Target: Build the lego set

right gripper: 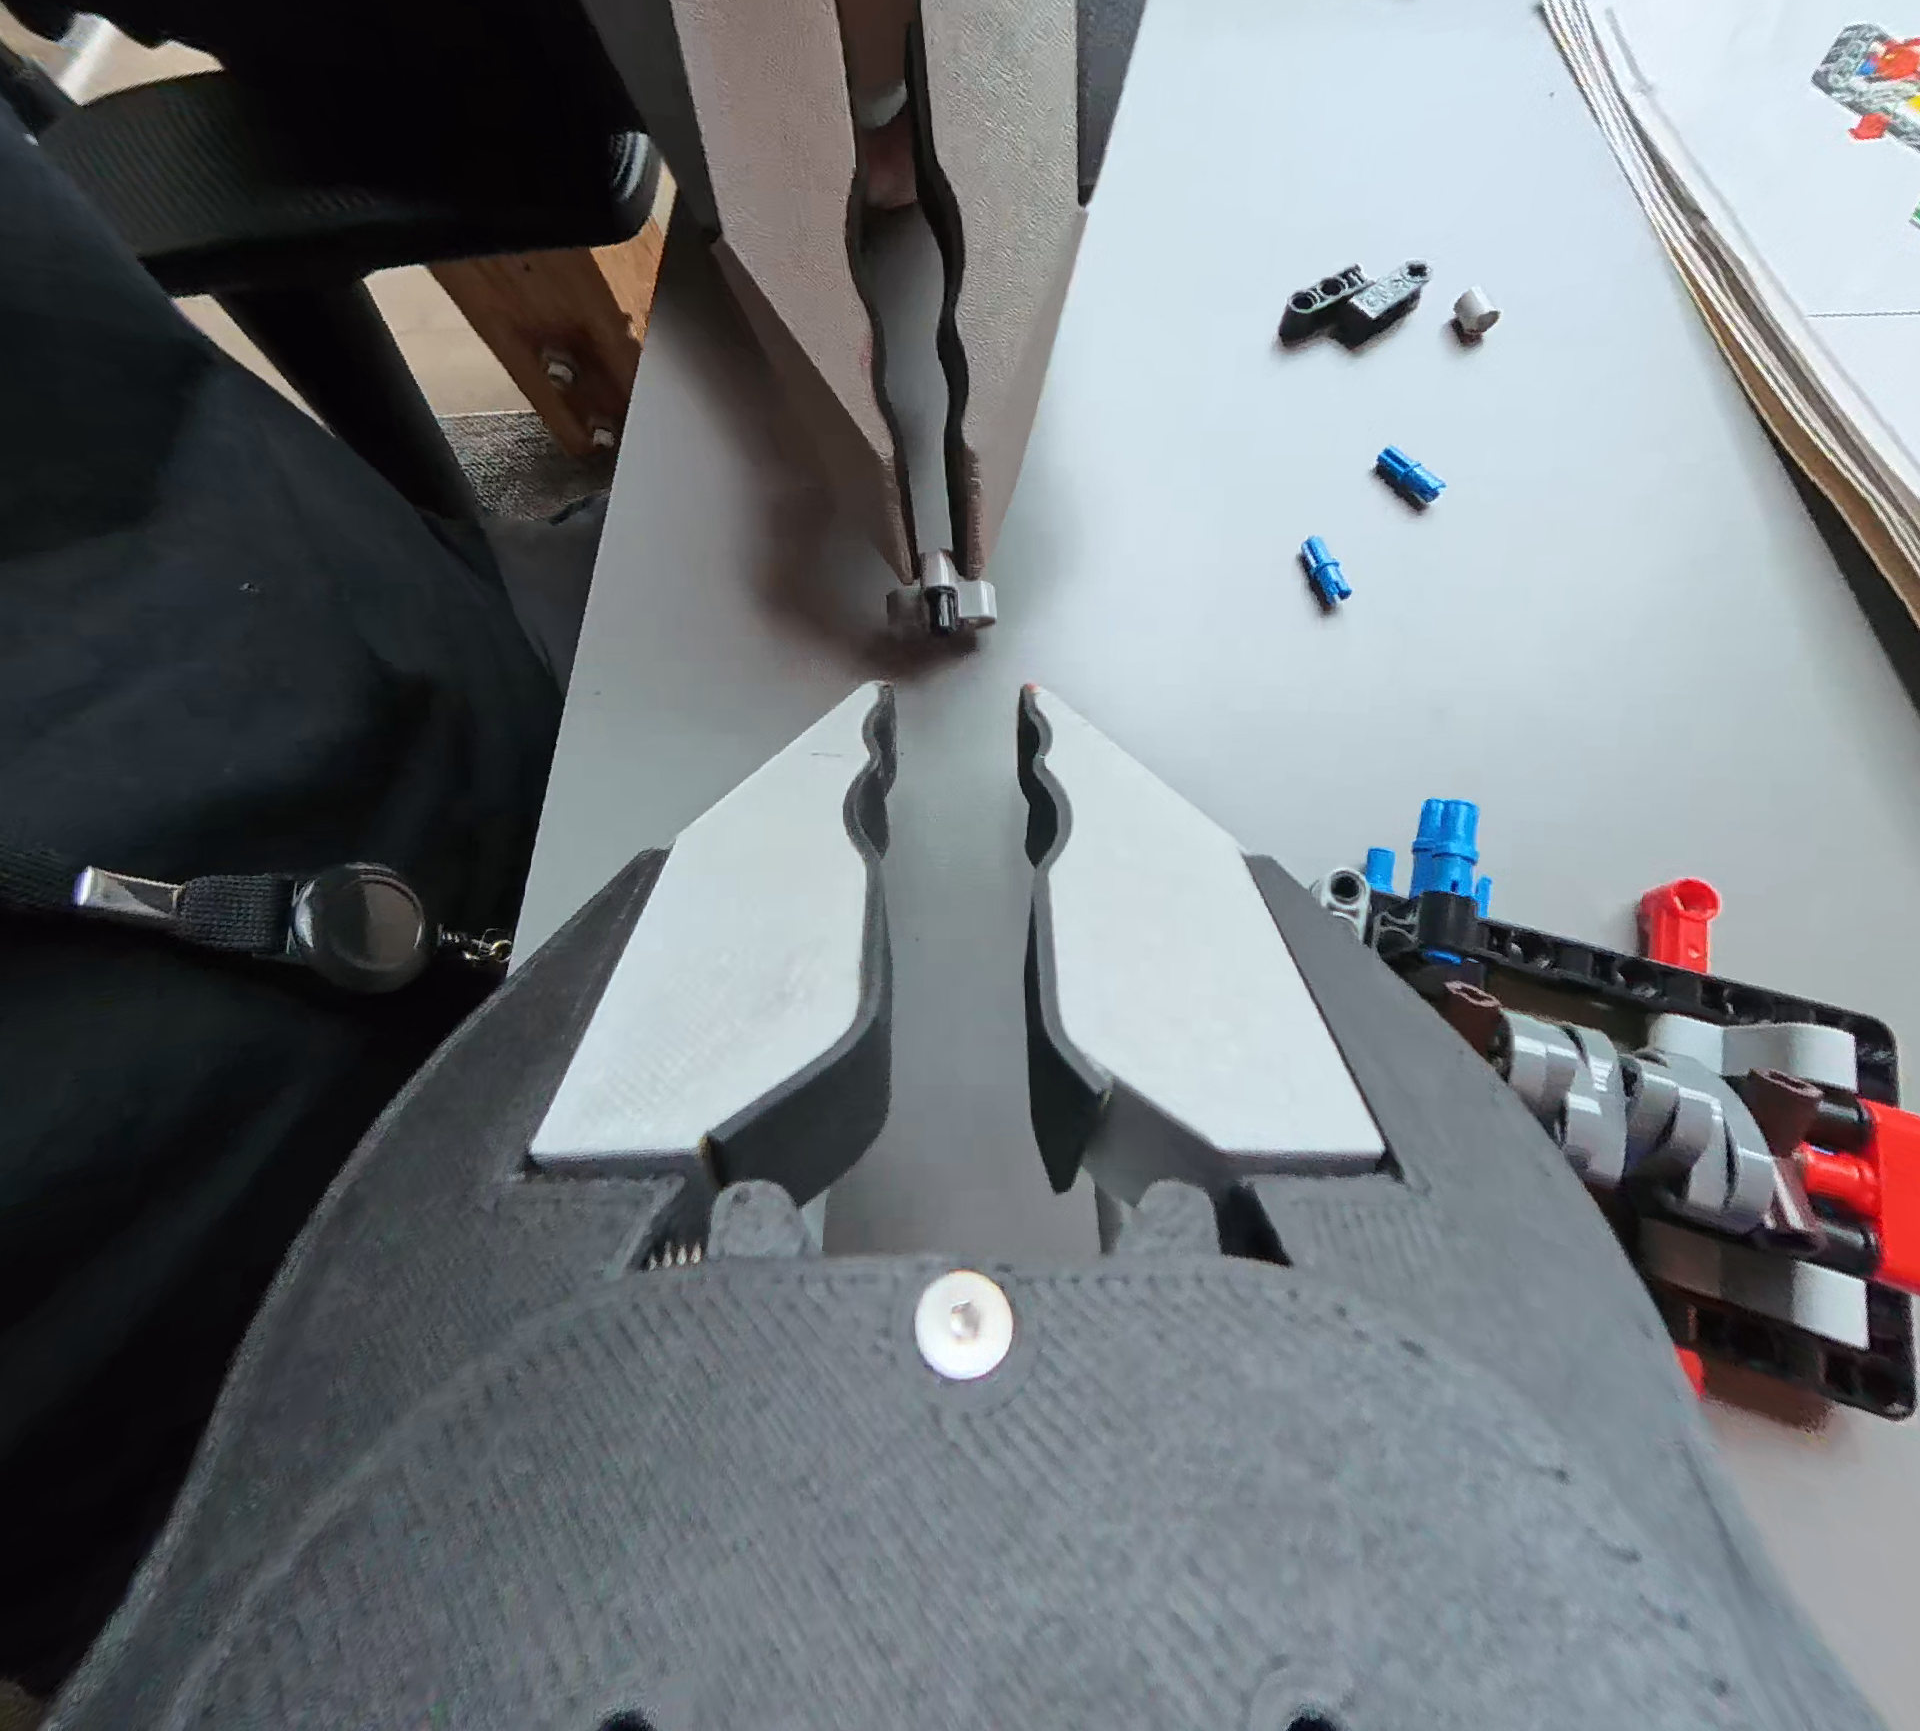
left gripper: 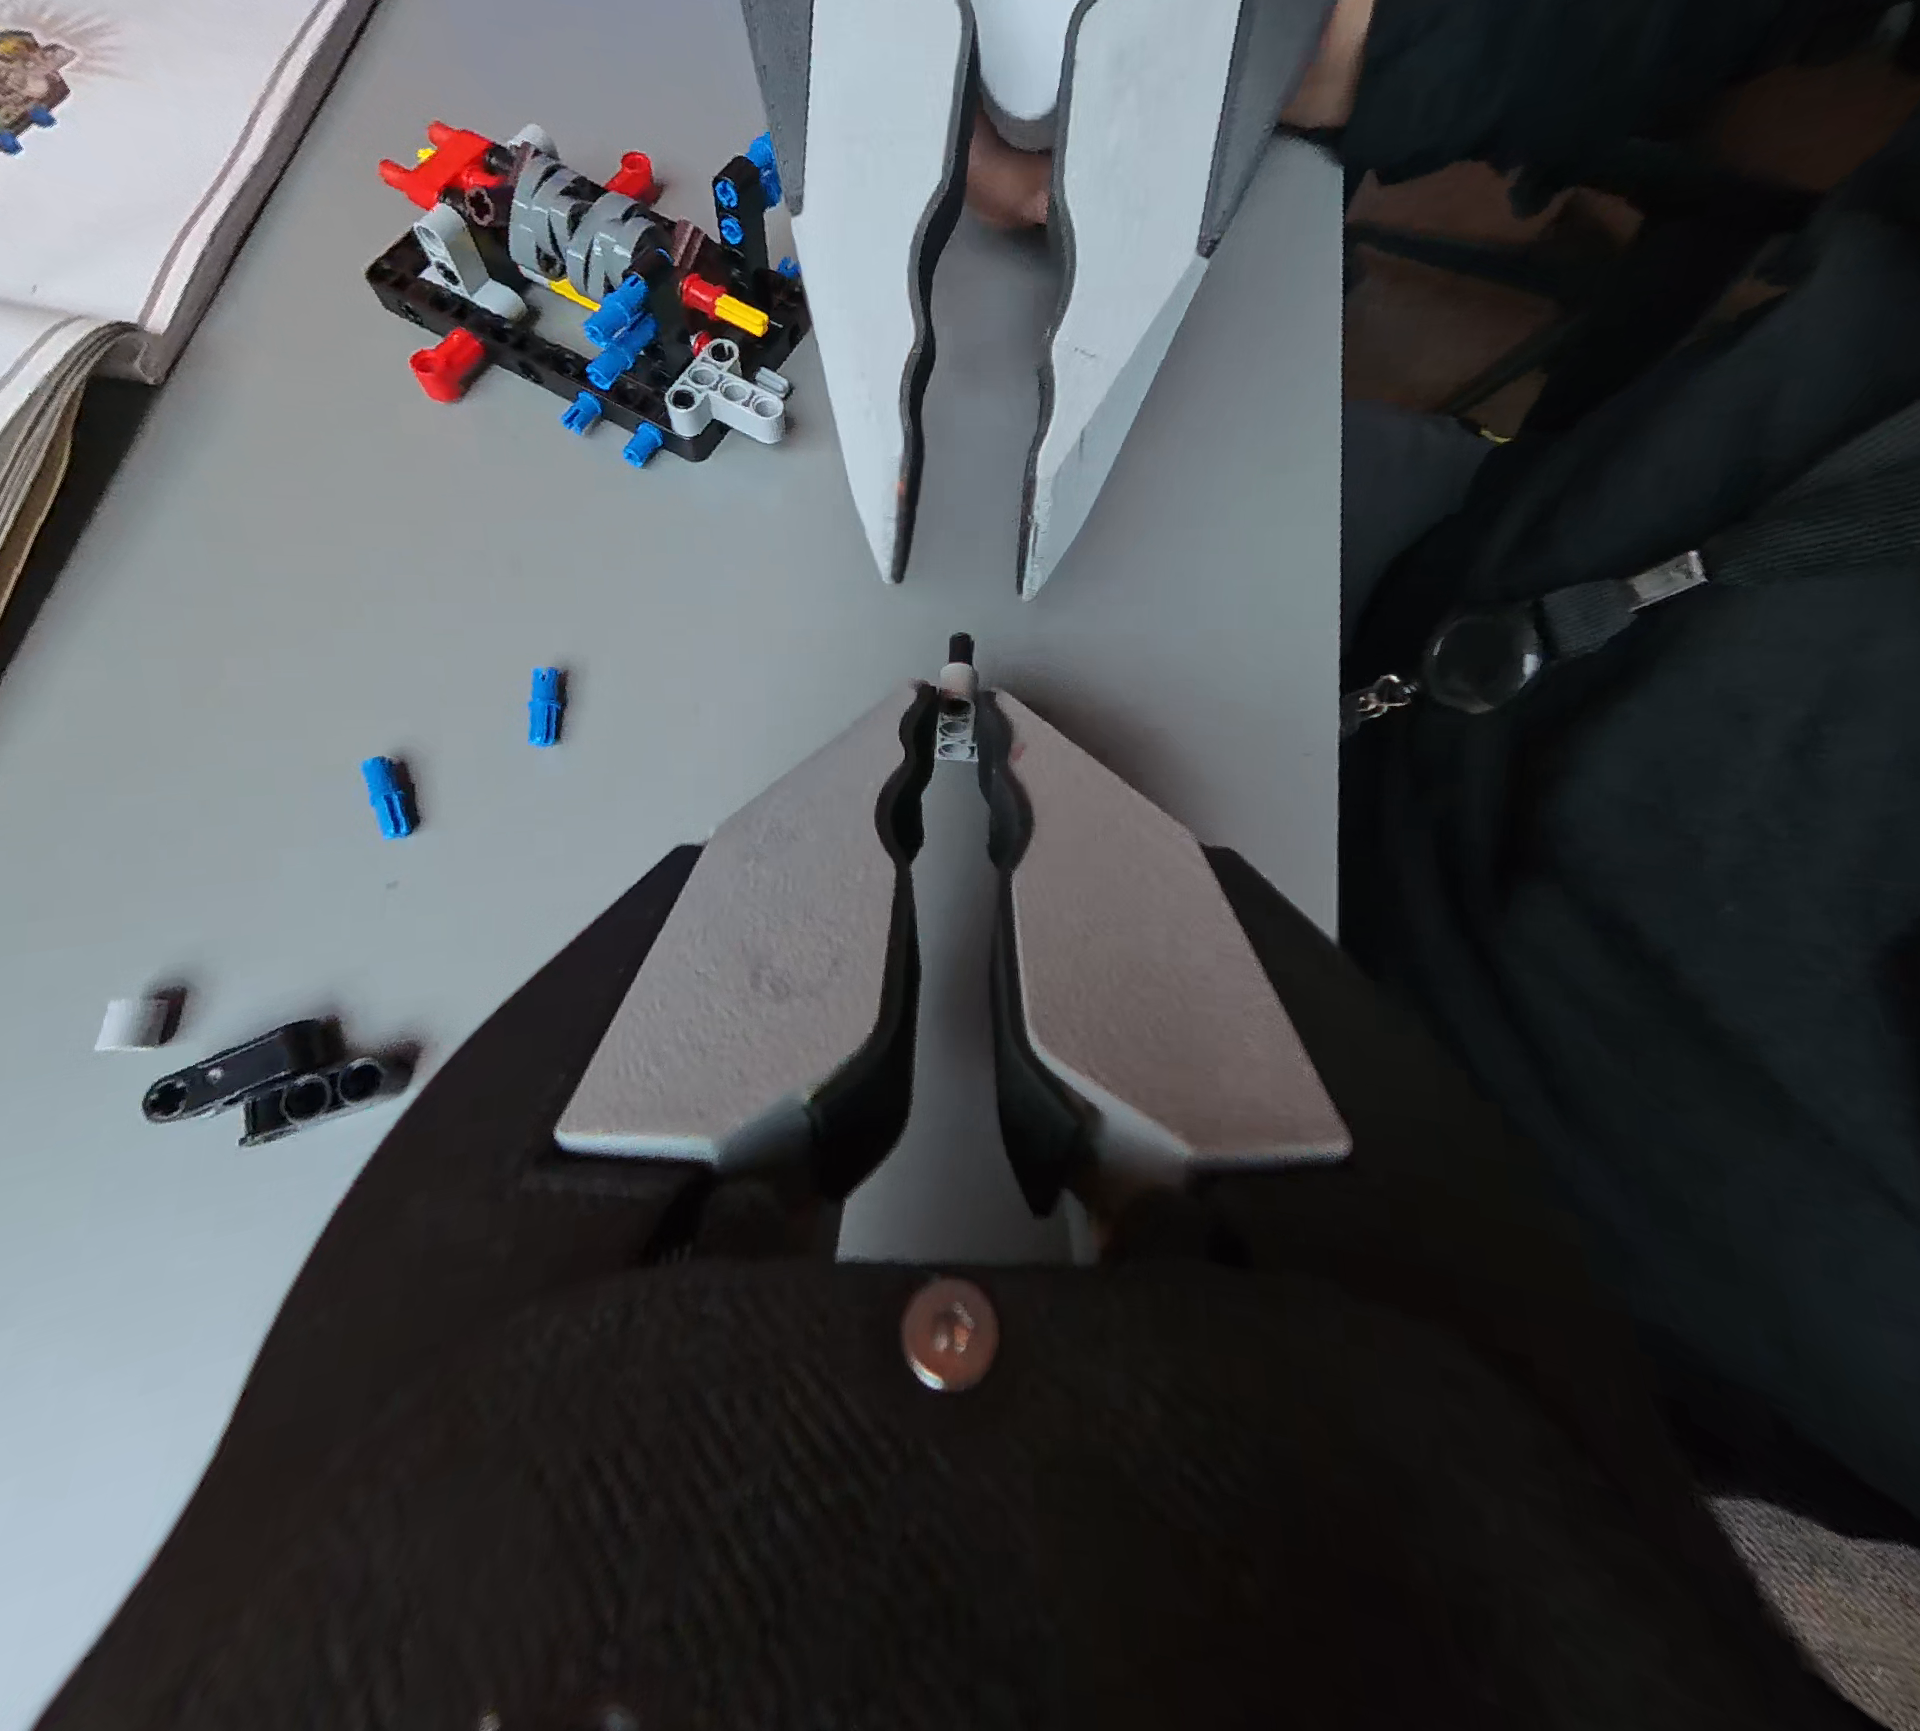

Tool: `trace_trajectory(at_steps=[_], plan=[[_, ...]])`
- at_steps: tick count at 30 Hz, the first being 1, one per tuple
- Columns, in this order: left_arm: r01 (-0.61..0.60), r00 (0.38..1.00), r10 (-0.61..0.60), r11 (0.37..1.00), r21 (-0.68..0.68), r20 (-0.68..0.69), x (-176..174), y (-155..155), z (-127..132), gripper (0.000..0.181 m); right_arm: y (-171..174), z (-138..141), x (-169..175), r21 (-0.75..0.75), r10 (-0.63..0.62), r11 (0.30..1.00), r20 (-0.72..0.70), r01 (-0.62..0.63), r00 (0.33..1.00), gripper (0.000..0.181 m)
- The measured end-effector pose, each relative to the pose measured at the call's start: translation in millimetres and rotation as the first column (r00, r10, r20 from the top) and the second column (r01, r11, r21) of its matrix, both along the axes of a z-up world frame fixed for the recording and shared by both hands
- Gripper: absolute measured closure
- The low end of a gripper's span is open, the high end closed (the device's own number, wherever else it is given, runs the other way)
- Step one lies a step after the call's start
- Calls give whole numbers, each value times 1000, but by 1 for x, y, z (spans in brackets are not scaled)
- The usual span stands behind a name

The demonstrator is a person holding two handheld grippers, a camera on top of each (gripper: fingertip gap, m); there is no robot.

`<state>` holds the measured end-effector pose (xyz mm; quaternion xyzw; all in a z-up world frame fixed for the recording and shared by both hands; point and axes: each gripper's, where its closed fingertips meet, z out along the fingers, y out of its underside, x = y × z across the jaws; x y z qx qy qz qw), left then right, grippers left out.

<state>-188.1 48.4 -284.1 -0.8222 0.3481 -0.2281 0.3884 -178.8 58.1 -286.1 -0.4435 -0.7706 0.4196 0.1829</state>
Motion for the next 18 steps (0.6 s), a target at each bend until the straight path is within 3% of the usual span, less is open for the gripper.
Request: trace_trajectory(at_steps=[4, 7, 13, 18], plan=[[-7, 998, 10, 997, 71, -55, 3, 2, 1, 176, -10, -2, -2, -25, 23, 999, 33, -22, 999, 157], [8, 997, -2, 997, 75, -76, 7, 1, -1, 176, -11, -4, -4, 14, 9, 1000, 27, -10, 1000, 181], [-29, 982, 30, 1000, 6, -187, -4, 1, -20, 180, -13, 0, -10, 0, -18, 1000, 22, 18, 1000, 181], [-54, 988, 51, 998, -15, -146, -13, -2, -14, 171, -5, -4, -23, 39, -82, 996, 48, 80, 995, 180]])
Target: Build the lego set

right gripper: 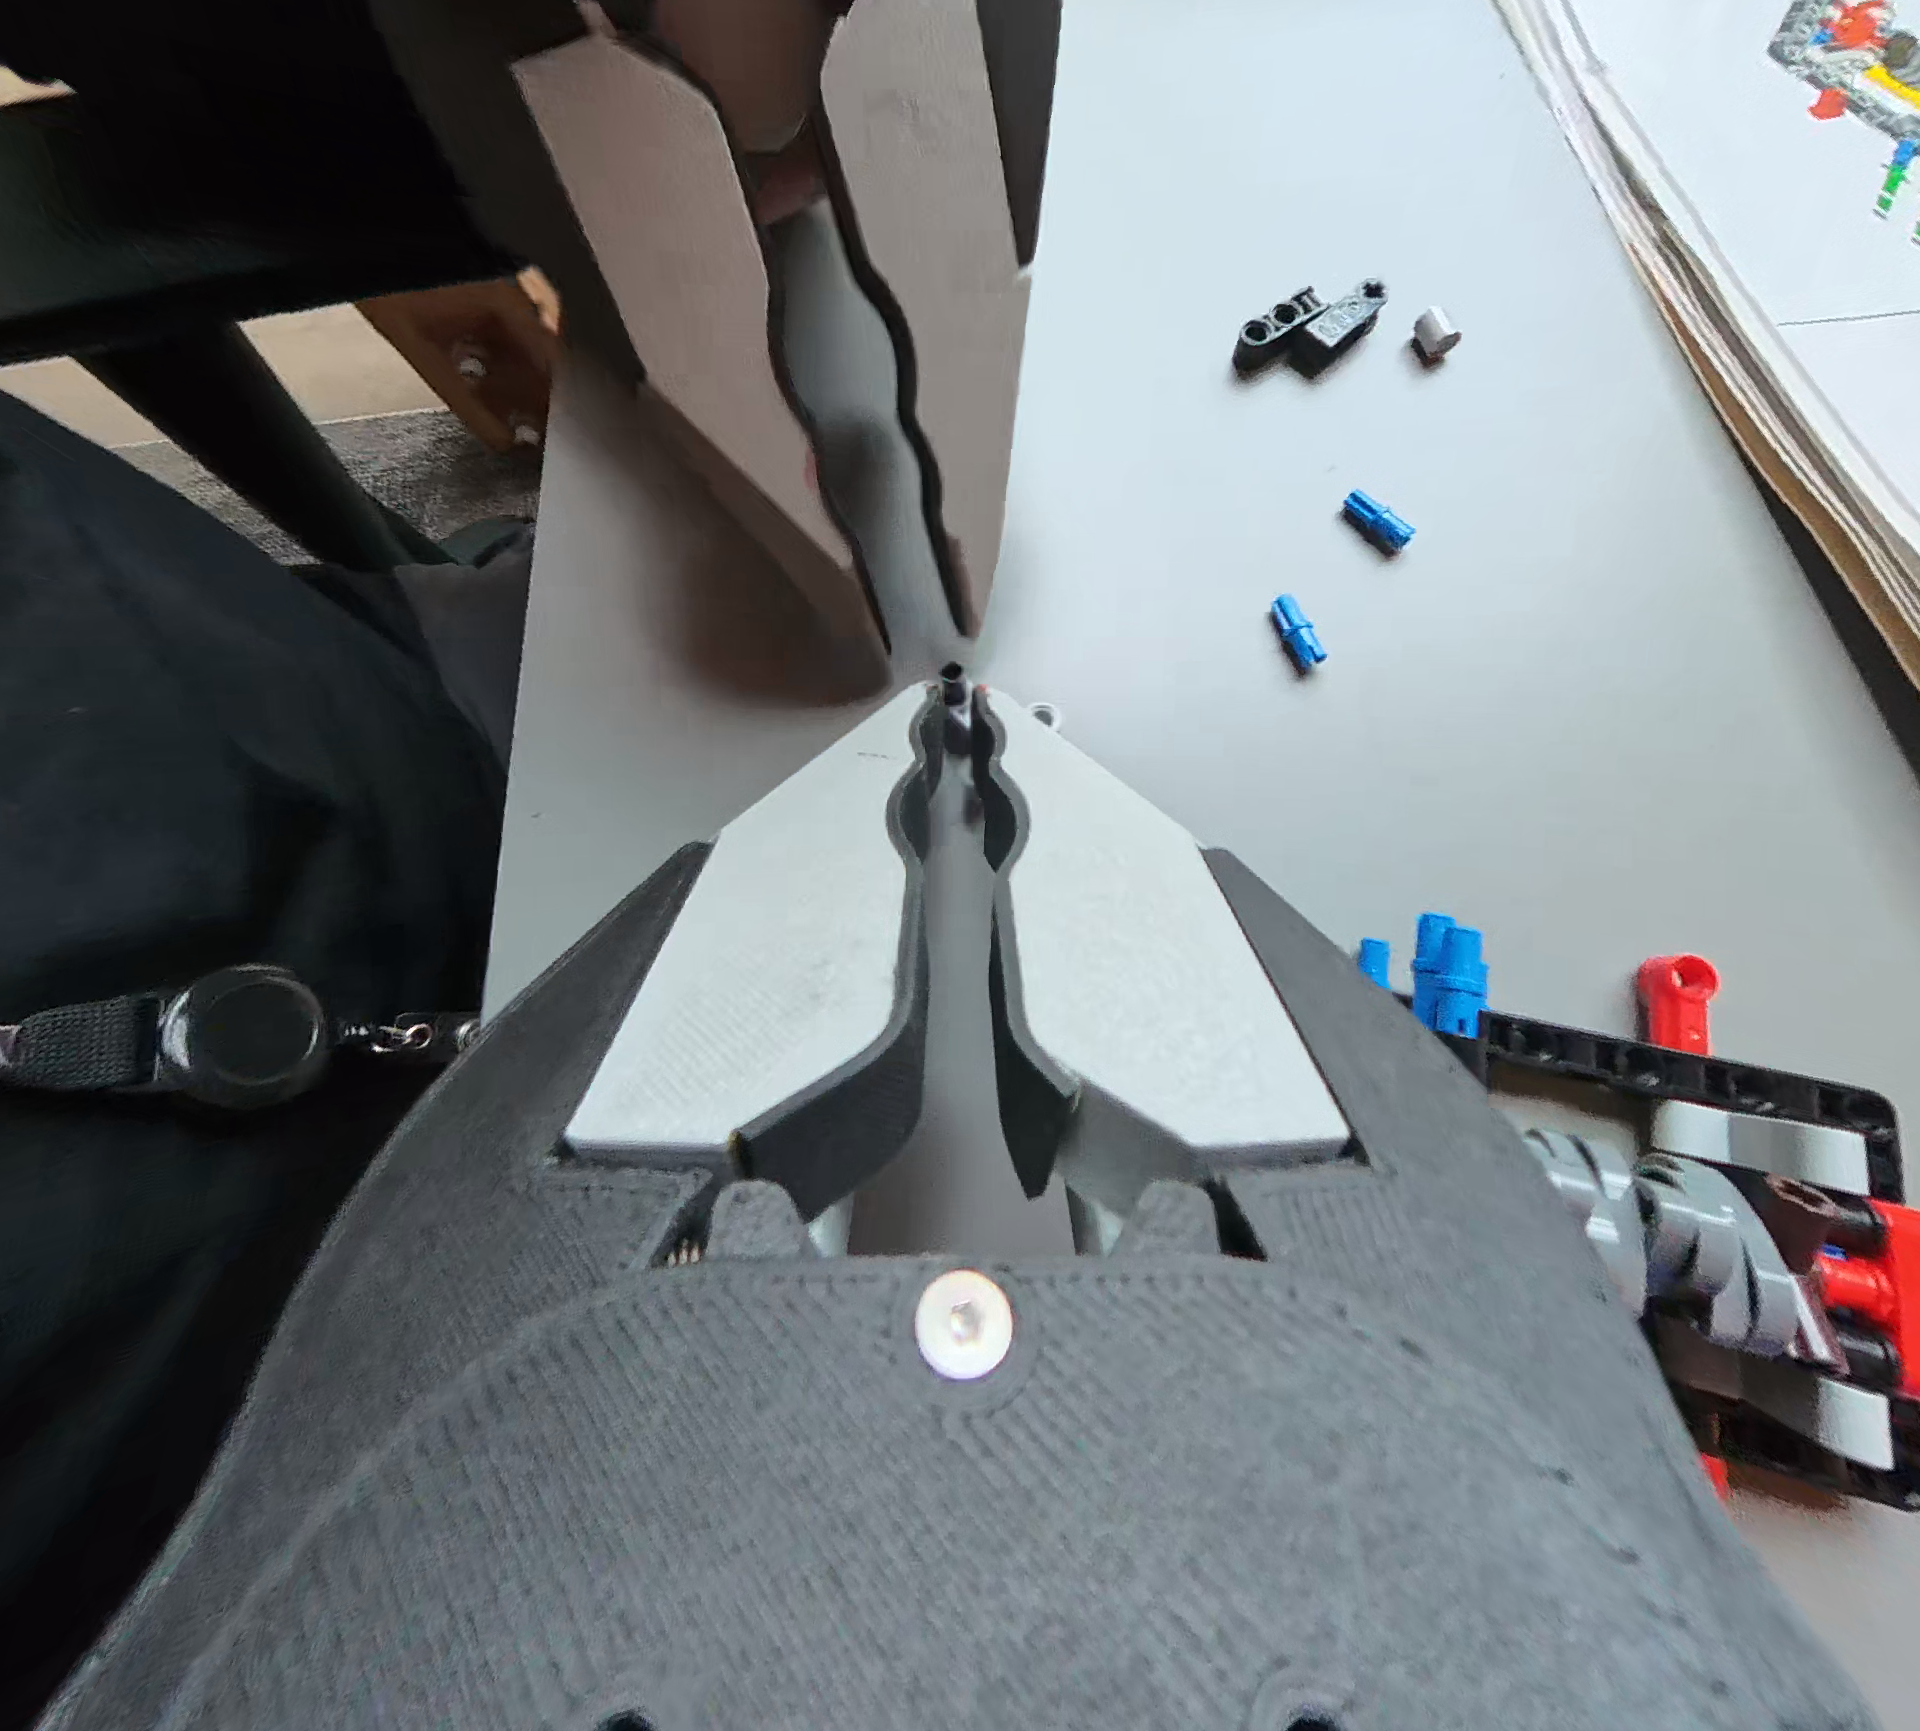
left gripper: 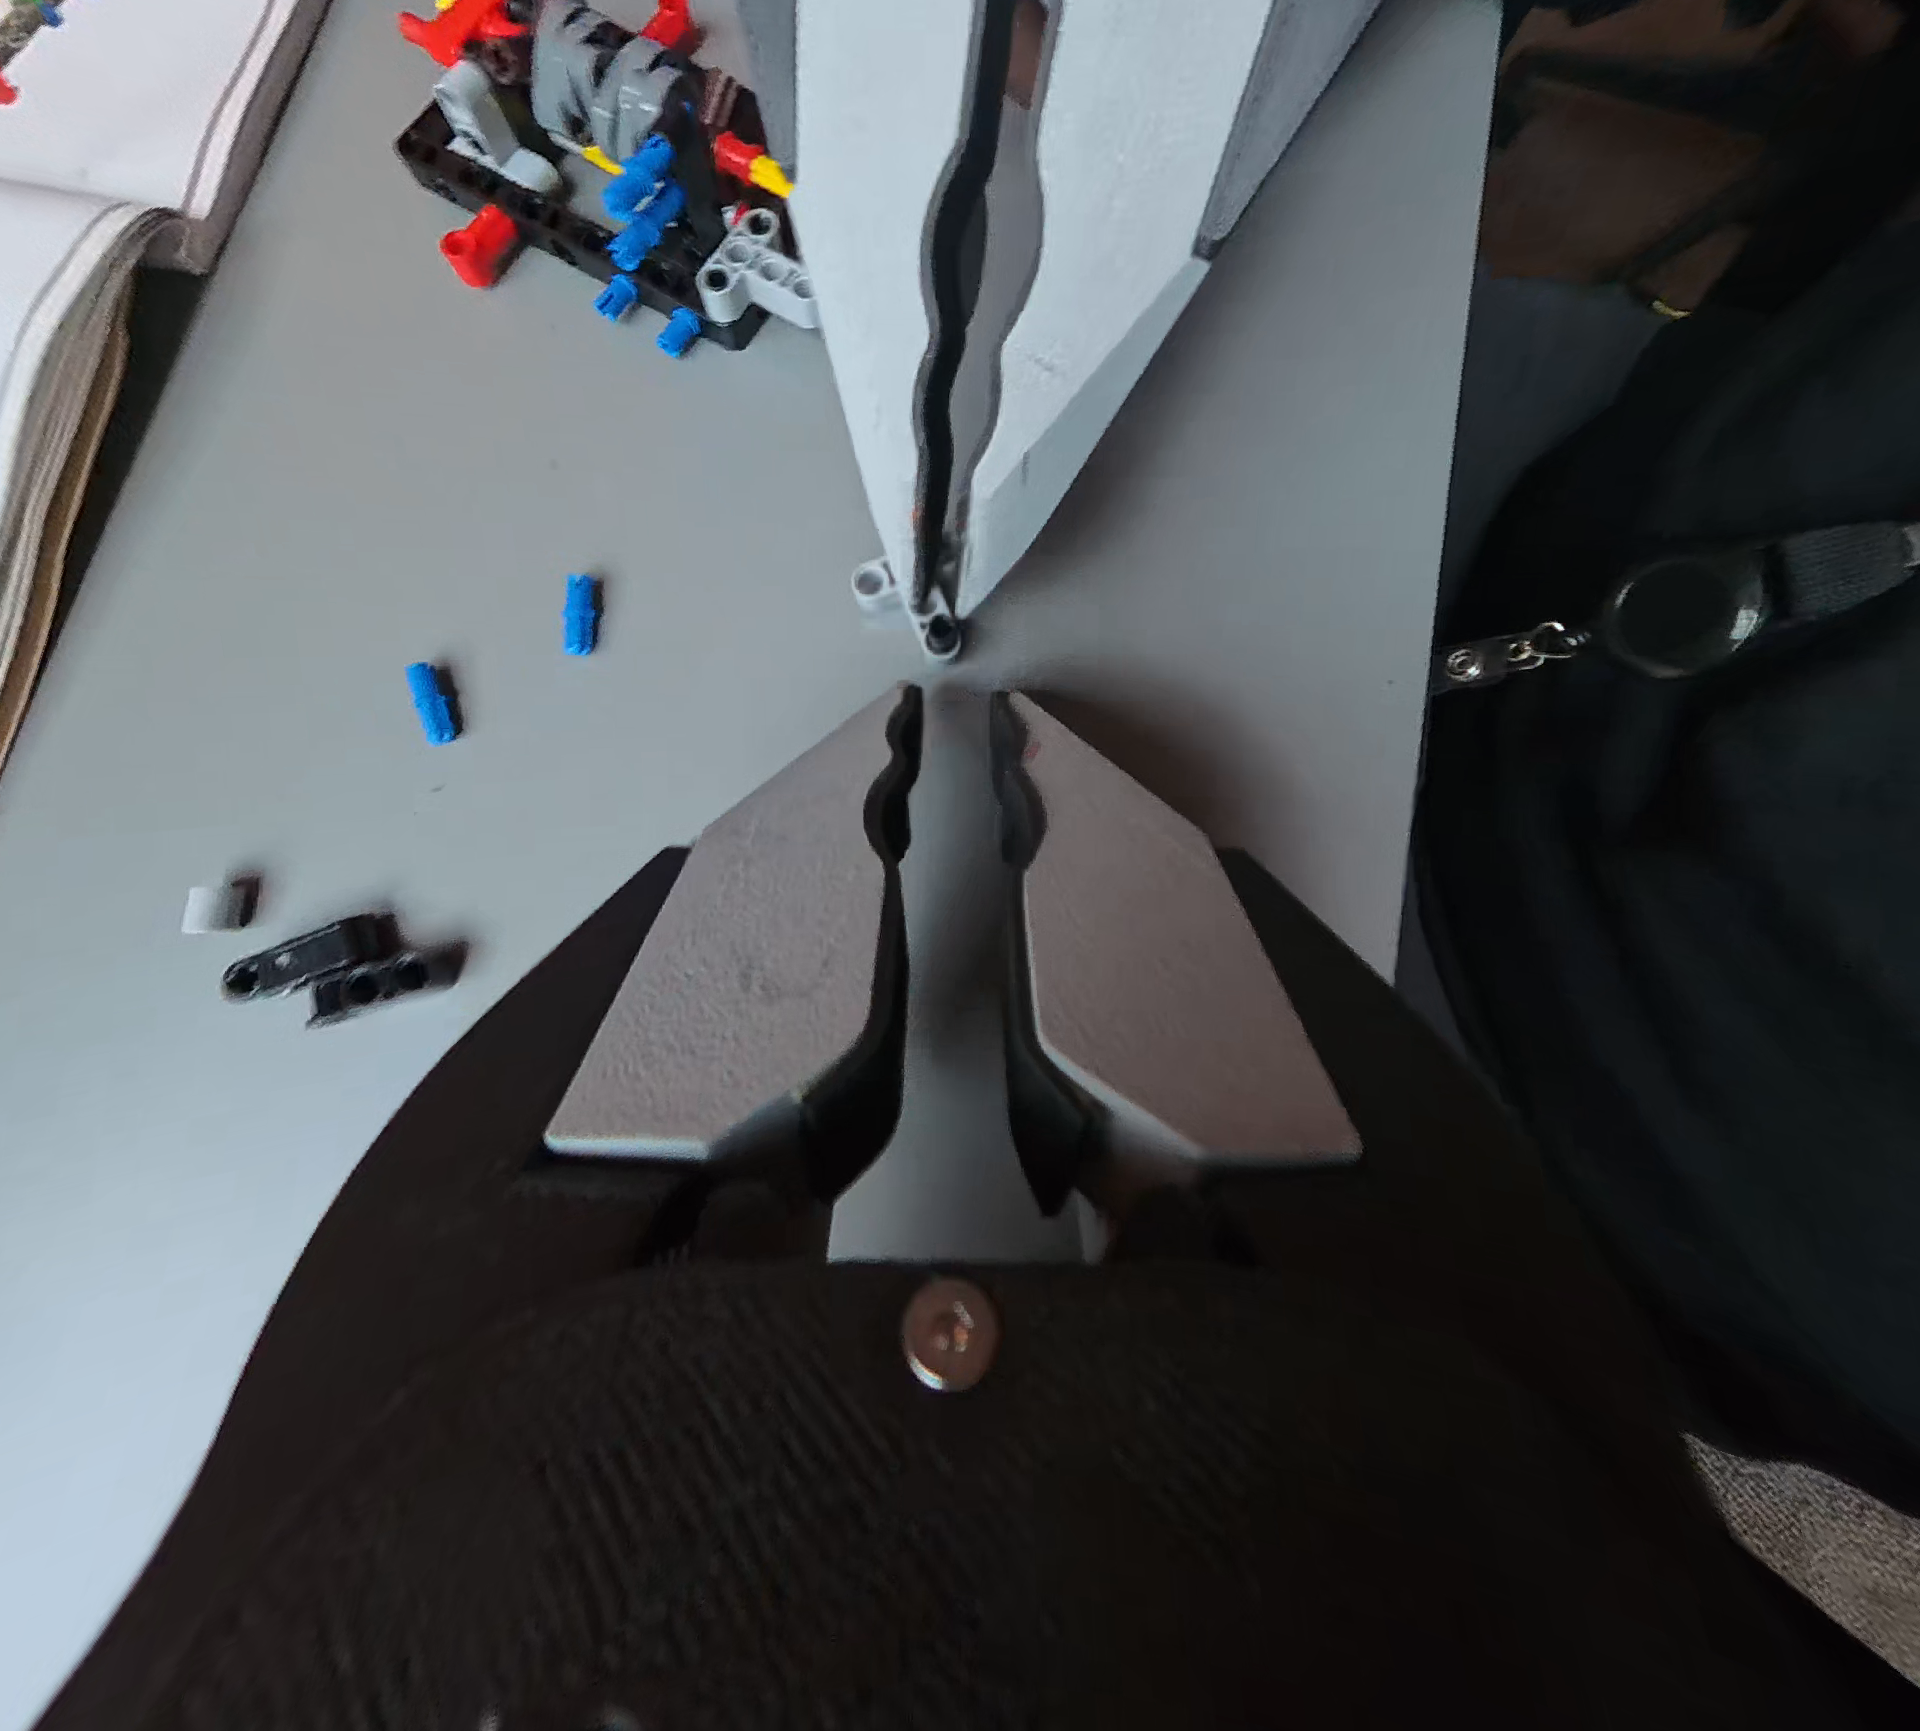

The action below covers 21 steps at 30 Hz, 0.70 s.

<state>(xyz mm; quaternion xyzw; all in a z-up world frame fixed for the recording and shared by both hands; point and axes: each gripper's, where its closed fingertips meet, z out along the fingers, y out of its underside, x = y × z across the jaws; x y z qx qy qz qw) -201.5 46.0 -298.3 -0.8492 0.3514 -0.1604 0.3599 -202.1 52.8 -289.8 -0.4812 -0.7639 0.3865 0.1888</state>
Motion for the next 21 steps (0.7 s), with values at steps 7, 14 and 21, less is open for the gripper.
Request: trace_trajectory(at_steps=[7, 14, 21], plan=[[-212, 977, 214, 976, 55, -23, -78, 39, 37, 172, 3, 9, 2, -101, -19, 995, -41, 15, 999, 174], [-228, 967, 212, 968, -109, -139, -120, 66, 9, 171, 14, 13, 11, -112, -58, 992, -69, 50, 996, 174], [-202, 963, 167, 967, -159, -210, -124, 69, -6, 180, 26, 14, 20, -123, -80, 990, -59, 72, 995, 171]])
